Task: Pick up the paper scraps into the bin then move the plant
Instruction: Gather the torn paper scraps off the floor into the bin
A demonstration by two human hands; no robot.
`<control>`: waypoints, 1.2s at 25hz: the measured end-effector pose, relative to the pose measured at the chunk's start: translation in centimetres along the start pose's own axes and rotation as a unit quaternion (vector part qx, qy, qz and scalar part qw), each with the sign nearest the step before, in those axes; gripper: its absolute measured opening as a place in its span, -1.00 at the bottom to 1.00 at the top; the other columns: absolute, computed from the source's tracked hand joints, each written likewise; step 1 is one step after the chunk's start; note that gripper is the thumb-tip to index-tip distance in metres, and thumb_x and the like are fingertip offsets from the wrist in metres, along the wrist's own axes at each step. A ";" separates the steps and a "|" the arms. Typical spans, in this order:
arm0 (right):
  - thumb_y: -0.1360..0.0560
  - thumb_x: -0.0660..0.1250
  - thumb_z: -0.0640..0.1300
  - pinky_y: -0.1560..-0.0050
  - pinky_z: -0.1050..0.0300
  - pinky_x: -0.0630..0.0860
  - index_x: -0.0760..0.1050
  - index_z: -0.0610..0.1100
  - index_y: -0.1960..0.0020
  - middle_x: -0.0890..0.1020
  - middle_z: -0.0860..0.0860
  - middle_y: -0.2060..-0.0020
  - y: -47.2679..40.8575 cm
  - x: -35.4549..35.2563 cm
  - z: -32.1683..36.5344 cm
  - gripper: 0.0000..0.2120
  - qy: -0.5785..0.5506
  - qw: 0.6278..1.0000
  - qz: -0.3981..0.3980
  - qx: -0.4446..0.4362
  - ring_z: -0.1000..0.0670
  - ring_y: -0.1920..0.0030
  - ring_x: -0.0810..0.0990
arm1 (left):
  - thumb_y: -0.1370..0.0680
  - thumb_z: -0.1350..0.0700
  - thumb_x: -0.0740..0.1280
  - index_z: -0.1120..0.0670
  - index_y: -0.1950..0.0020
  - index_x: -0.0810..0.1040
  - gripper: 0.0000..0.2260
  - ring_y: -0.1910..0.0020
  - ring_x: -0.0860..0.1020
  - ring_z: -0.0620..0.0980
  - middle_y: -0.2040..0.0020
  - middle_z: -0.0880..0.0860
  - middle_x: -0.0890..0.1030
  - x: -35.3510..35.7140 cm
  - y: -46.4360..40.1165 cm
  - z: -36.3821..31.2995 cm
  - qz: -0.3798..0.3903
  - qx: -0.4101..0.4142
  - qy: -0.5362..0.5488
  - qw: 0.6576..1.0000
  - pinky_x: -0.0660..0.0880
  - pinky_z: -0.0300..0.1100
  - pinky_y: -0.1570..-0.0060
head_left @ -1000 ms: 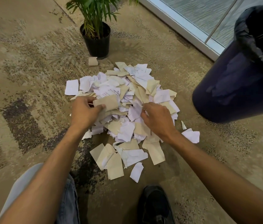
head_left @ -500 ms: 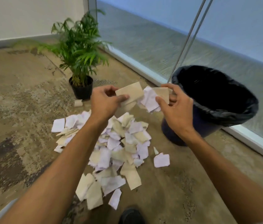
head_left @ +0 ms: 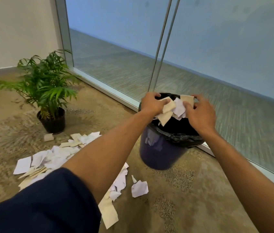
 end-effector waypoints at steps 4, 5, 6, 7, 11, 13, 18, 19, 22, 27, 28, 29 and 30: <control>-0.58 0.12 0.19 -0.07 -0.07 0.54 0.54 -0.02 -0.21 0.68 -0.01 -0.06 1.3 1.5 0.8 -0.60 0.016 0.996 -0.022 -0.084 -0.08 -0.06 0.63 | -0.60 -0.04 0.25 0.11 -0.22 0.61 -0.69 -0.13 0.58 0.05 -0.09 0.10 0.66 -0.5 1.3 1.1 0.014 0.103 -0.092 0.990 0.49 -0.07 -0.16; -0.58 0.15 0.15 -0.03 -0.04 0.56 0.56 -0.02 -0.19 0.68 0.02 -0.03 2.0 2.0 1.5 -0.64 -0.005 0.991 -0.027 -0.128 -0.03 -0.02 0.63 | -0.60 0.00 0.25 0.10 -0.17 0.63 -0.73 -0.08 0.60 0.03 -0.04 0.08 0.68 -1.4 1.8 1.5 0.001 0.132 -0.100 0.986 0.50 -0.07 -0.12; -0.58 0.18 0.11 0.01 -0.01 0.56 0.58 -0.02 -0.17 0.68 0.04 0.00 2.8 2.5 2.2 -0.68 -0.030 0.984 -0.021 -0.174 0.01 0.03 0.63 | -0.60 0.04 0.27 0.10 -0.13 0.64 -0.76 -0.03 0.61 0.00 0.00 0.06 0.69 -2.6 2.4 2.0 -0.011 0.158 -0.106 0.982 0.52 -0.07 -0.10; -0.58 0.22 0.07 0.05 0.03 0.56 0.59 -0.04 -0.15 0.68 0.05 0.02 3.7 3.1 3.1 -0.72 -0.050 0.974 -0.006 -0.219 0.04 0.07 0.63 | -0.58 0.06 0.29 0.11 -0.11 0.64 -0.79 0.00 0.62 -0.04 0.02 0.04 0.69 -4.0 3.0 2.8 -0.022 0.176 -0.113 0.978 0.53 -0.07 -0.08; -0.54 0.32 -0.07 0.09 0.14 0.55 0.64 -0.11 -0.07 0.70 0.03 0.08 8.7 8.1 6.1 -0.81 -0.097 0.931 0.080 -0.342 0.07 0.11 0.64 | -0.54 0.06 0.34 0.11 -0.01 0.65 -0.83 0.12 0.62 -0.10 0.12 0.00 0.68 -11.1 6.4 9.6 -0.070 0.151 -0.161 0.973 0.57 -0.08 0.04; -0.53 0.33 -0.09 0.12 0.10 0.55 0.63 -0.10 -0.05 0.70 0.03 0.10 11.2 11.1 6.7 -0.83 -0.091 0.918 0.149 -0.357 0.05 0.13 0.65 | -0.53 0.06 0.35 0.10 0.04 0.67 -0.85 0.15 0.61 -0.10 0.16 0.00 0.68 -14.8 9.5 14.3 -0.084 0.096 -0.199 0.972 0.57 -0.06 0.08; -0.55 0.33 0.03 -0.07 0.00 0.54 0.58 0.01 -0.22 0.66 0.05 -0.06 17.7 19.1 5.4 -0.72 0.003 0.852 0.426 -0.304 0.06 -0.02 0.61 | -0.50 -0.02 0.39 0.00 0.10 0.66 -0.87 0.25 0.56 -0.19 0.22 -0.09 0.64 -21.5 18.8 23.7 -0.074 -0.027 -0.290 0.954 0.56 -0.09 0.23; -0.53 0.34 0.08 -0.08 -0.01 0.53 0.57 0.01 -0.24 0.65 0.05 -0.09 19.2 20.2 5.0 -0.68 0.025 0.831 0.465 -0.304 0.05 -0.04 0.60 | -0.49 -0.08 0.40 0.00 0.07 0.65 -0.83 0.27 0.55 -0.20 0.21 -0.11 0.63 -22.0 20.4 25.0 -0.071 -0.038 -0.313 0.946 0.55 -0.11 0.26; -0.46 0.35 0.27 0.02 0.07 0.50 0.54 0.03 -0.27 0.60 0.05 -0.17 23.5 22.6 4.1 -0.51 0.086 0.787 0.495 -0.358 -0.02 -0.12 0.58 | -0.43 -0.24 0.40 0.02 -0.15 0.61 -0.56 0.09 0.57 -0.09 0.01 -0.06 0.60 -21.6 23.4 28.1 -0.028 -0.060 -0.405 0.912 0.55 -0.11 0.19; -0.46 0.31 0.25 0.17 0.08 0.42 0.52 -0.04 -0.26 0.61 0.01 -0.09 27.6 24.3 3.8 -0.50 0.173 0.769 0.438 -0.432 -0.10 -0.07 0.58 | -0.49 -0.22 0.31 0.07 -0.24 0.52 -0.54 -0.11 0.49 0.05 -0.13 0.02 0.53 -18.6 22.0 30.2 0.036 -0.060 -0.513 0.856 0.52 -0.02 0.11; -0.52 0.27 0.15 0.21 0.10 0.39 0.53 -0.06 -0.23 0.62 0.00 -0.04 28.0 24.5 3.8 -0.60 0.176 0.772 0.425 -0.439 -0.10 -0.04 0.59 | -0.54 -0.15 0.27 0.07 -0.18 0.55 -0.65 -0.06 0.50 0.05 -0.07 0.01 0.54 -18.5 21.6 30.4 0.037 -0.065 -0.527 0.847 0.51 -0.02 0.14; -0.55 0.23 0.06 0.23 0.11 0.39 0.54 -0.07 -0.20 0.64 0.00 -0.01 28.2 24.5 3.7 -0.68 0.169 0.778 0.417 -0.438 -0.09 -0.02 0.60 | -0.57 -0.07 0.24 0.07 -0.12 0.57 -0.73 -0.01 0.51 0.04 0.00 0.00 0.55 -18.4 21.4 30.6 0.037 -0.070 -0.532 0.843 0.51 -0.01 0.17; -0.56 0.21 -0.01 0.22 0.11 0.44 0.56 -0.08 -0.19 0.65 0.00 0.00 28.2 24.4 3.6 -0.72 0.155 0.788 0.413 -0.430 -0.08 0.01 0.61 | -0.58 0.01 0.23 0.08 -0.07 0.60 -0.78 0.04 0.52 0.04 0.05 0.00 0.56 -18.5 21.3 30.7 0.032 -0.070 -0.522 0.849 0.51 0.00 0.20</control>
Point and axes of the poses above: each hand's wrist, its own y-axis away from the middle knuckle, its own x-axis out of the palm, z = x × y, the point moved 1 cm from there along -y, towards the middle knuckle
